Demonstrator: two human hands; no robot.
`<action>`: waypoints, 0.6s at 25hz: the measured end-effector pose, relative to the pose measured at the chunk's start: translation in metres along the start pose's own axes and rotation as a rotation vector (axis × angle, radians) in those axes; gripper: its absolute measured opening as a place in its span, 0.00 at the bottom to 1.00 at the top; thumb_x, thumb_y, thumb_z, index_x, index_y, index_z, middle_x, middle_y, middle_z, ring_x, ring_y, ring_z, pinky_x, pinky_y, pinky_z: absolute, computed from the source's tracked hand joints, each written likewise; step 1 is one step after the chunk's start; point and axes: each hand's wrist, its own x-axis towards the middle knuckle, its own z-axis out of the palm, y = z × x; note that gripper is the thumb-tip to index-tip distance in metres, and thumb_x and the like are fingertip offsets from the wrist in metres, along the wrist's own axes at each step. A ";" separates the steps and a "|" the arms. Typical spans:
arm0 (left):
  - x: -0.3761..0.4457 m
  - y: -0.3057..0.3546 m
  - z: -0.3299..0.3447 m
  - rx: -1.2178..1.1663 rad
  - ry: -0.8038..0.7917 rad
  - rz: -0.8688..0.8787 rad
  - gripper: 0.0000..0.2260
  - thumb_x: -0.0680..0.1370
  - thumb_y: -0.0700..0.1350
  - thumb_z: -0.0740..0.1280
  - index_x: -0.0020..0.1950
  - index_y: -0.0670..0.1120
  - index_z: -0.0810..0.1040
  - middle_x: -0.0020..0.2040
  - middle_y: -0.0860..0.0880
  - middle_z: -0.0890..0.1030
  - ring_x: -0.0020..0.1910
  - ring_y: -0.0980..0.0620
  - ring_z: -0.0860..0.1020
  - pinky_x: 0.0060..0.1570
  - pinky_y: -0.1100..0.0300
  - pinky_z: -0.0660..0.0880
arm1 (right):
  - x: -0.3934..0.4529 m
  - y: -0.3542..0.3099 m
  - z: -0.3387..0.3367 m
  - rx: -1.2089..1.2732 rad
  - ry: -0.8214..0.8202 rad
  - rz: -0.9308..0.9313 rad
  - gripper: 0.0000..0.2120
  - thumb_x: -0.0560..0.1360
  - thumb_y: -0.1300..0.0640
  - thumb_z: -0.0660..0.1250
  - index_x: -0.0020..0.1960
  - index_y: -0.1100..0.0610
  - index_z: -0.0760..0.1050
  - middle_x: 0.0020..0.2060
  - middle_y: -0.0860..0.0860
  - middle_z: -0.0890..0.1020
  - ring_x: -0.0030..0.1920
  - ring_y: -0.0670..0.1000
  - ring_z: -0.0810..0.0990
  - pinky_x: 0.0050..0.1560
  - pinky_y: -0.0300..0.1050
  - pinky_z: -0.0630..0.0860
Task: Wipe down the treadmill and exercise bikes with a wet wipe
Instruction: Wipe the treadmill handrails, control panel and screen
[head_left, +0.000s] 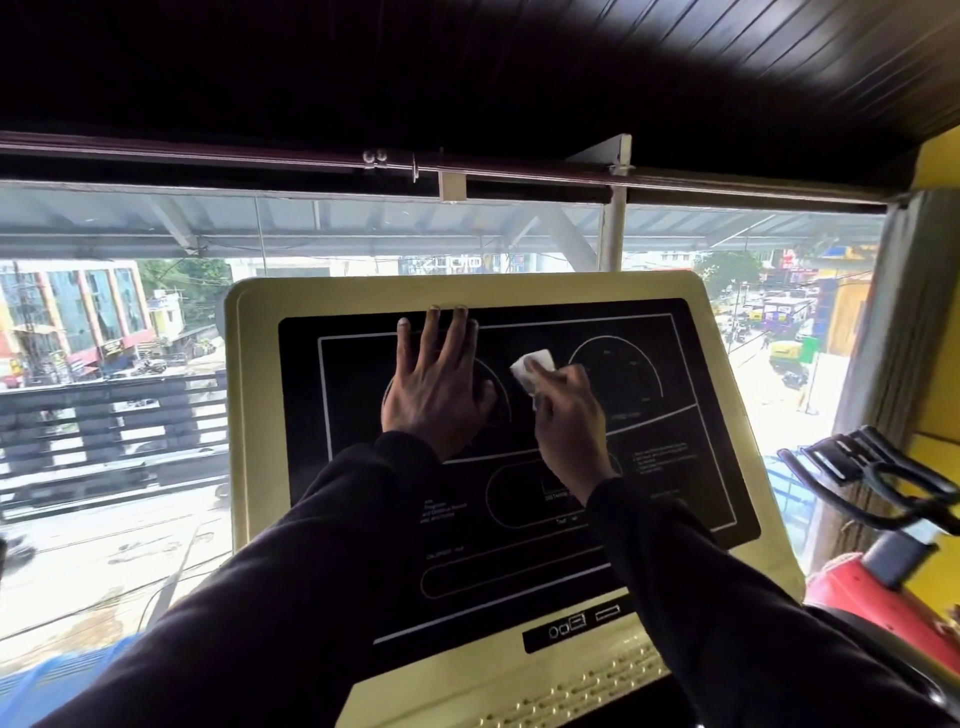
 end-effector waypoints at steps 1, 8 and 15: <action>-0.001 0.000 -0.001 -0.034 0.028 0.005 0.32 0.79 0.58 0.54 0.79 0.44 0.57 0.81 0.44 0.54 0.80 0.42 0.49 0.76 0.41 0.42 | 0.000 -0.001 -0.002 0.023 0.061 0.118 0.20 0.75 0.70 0.64 0.65 0.59 0.77 0.46 0.56 0.74 0.41 0.45 0.71 0.37 0.38 0.71; -0.026 0.005 -0.009 -0.249 0.192 0.074 0.22 0.73 0.53 0.61 0.62 0.44 0.77 0.60 0.45 0.77 0.68 0.41 0.69 0.72 0.41 0.60 | -0.035 -0.018 -0.018 0.003 -0.115 0.037 0.20 0.77 0.67 0.63 0.66 0.53 0.75 0.48 0.54 0.73 0.41 0.46 0.73 0.35 0.31 0.66; -0.058 0.020 0.012 -0.045 0.024 0.056 0.31 0.76 0.59 0.53 0.74 0.43 0.69 0.76 0.39 0.63 0.77 0.37 0.57 0.75 0.36 0.50 | -0.075 -0.014 -0.018 0.012 -0.107 -0.036 0.19 0.77 0.62 0.60 0.67 0.56 0.75 0.47 0.54 0.75 0.42 0.46 0.74 0.41 0.39 0.75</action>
